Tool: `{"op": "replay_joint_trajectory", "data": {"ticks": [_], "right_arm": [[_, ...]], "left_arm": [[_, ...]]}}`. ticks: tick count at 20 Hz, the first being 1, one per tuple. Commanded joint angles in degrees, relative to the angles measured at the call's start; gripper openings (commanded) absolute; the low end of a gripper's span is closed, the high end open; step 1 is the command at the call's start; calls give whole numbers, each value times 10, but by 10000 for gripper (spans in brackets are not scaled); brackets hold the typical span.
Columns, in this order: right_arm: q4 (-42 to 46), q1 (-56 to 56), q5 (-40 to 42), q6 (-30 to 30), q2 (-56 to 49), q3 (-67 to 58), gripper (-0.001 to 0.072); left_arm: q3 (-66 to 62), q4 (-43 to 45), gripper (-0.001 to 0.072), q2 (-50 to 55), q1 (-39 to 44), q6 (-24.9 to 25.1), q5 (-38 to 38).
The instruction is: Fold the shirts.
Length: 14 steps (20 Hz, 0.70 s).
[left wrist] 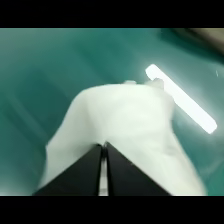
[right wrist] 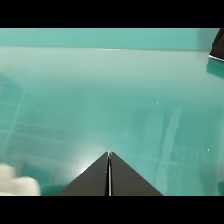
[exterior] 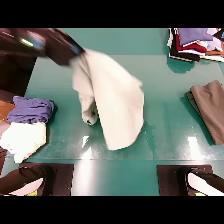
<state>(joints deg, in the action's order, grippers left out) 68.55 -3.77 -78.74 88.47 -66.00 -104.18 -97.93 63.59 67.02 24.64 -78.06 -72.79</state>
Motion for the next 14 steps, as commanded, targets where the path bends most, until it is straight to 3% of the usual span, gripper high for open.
{"op": "replay_joint_trajectory", "data": {"ticks": [1,2,7,11,14], "right_arm": [[0,0,-27,0,0,-5,19],[0,0,-31,0,0,-5,19],[0,0,-40,0,0,-5,19],[0,0,-51,0,0,-5,19],[0,0,-51,0,0,-5,19]], "left_arm": [[76,-2,530,51,49,0,-1],[82,3,712,62,50,0,-4],[83,128,710,58,-45,-31,-22],[182,105,711,58,-174,-47,-3],[327,60,710,58,-229,-45,90]]}}
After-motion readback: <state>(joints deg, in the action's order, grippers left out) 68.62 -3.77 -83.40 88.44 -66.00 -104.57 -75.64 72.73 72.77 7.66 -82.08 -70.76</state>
